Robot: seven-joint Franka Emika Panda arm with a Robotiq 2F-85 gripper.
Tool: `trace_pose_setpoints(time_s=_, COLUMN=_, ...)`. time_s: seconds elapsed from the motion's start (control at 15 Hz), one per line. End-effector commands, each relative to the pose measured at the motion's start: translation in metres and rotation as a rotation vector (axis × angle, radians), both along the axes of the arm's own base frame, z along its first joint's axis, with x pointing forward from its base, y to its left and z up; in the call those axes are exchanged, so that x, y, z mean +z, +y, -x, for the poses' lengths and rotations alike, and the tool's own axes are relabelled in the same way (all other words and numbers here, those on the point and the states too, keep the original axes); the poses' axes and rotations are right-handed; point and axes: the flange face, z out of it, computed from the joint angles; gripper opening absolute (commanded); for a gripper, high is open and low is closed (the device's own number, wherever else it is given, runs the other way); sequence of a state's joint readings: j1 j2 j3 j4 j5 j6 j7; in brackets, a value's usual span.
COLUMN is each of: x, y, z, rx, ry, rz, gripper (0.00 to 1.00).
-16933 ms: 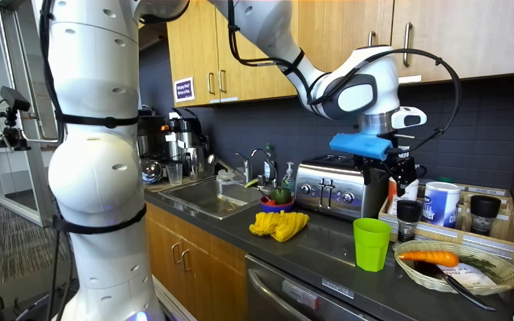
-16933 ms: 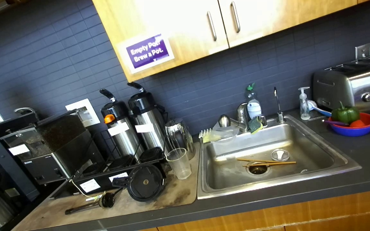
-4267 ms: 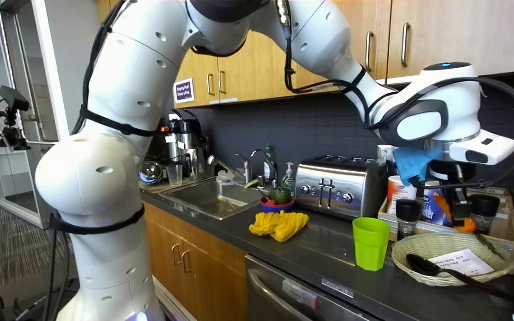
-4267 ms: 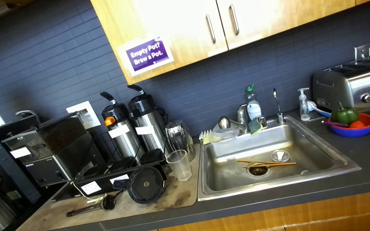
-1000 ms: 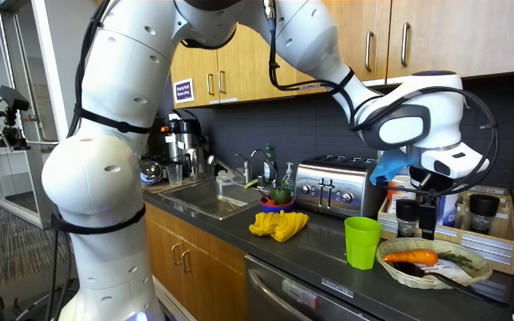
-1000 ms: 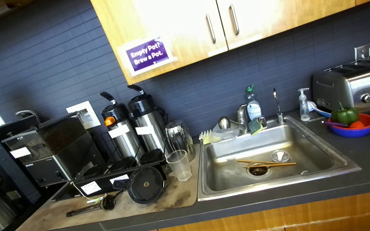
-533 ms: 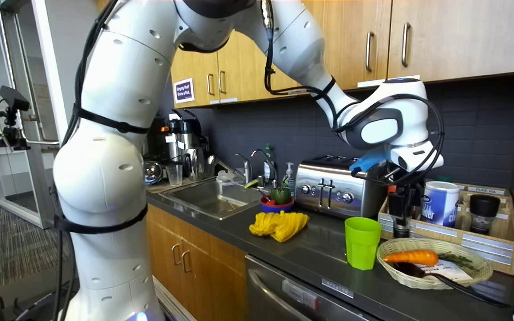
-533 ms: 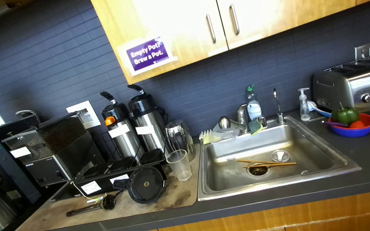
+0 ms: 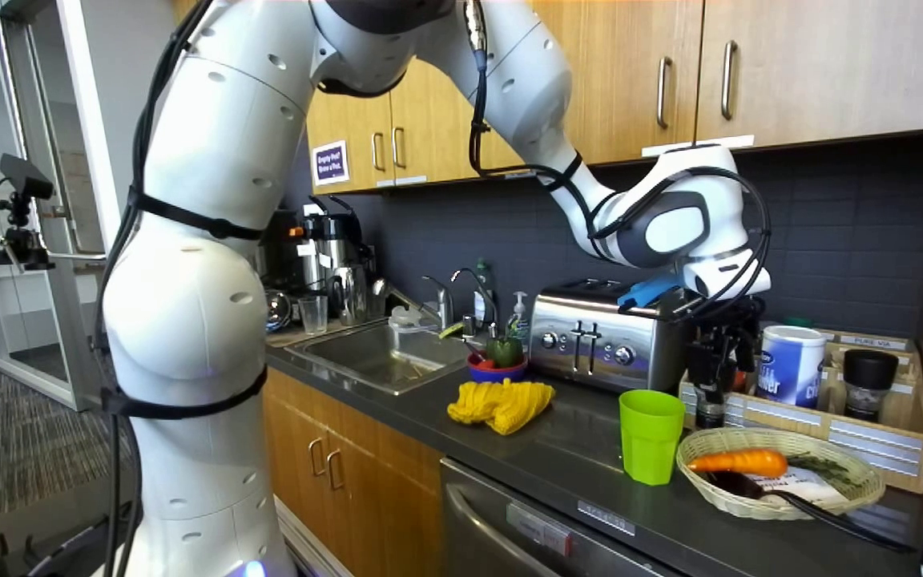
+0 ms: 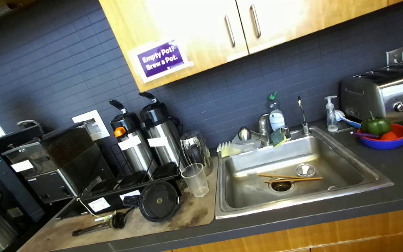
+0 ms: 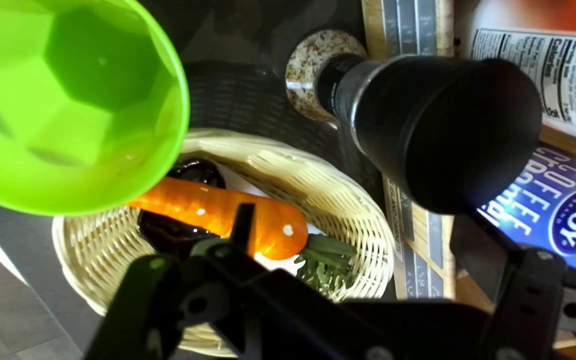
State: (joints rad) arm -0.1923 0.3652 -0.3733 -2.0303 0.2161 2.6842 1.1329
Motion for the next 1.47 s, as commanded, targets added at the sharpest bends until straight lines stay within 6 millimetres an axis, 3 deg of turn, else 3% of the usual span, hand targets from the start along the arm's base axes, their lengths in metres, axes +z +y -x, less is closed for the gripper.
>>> trace_pose_setpoints(time_s=0.0, x=0.009, y=0.006, z=0.002, rx=-0.009, ry=0.003, rz=0.044, gripper=1.00)
trace_pose_setpoints(time_s=0.47, x=0.008, y=0.005, z=-0.007, rx=0.045, ry=0.021, rz=0.106, gripper=1.00)
trace_pose_setpoints(time_s=1.0, x=0.008, y=-0.008, z=-0.002, rx=0.064, ry=0.003, rz=0.133, gripper=1.00)
trace_pose_setpoints(time_s=1.4, x=0.018, y=-0.012, z=-0.004, rx=0.130, ry=-0.026, rz=0.195, gripper=1.00)
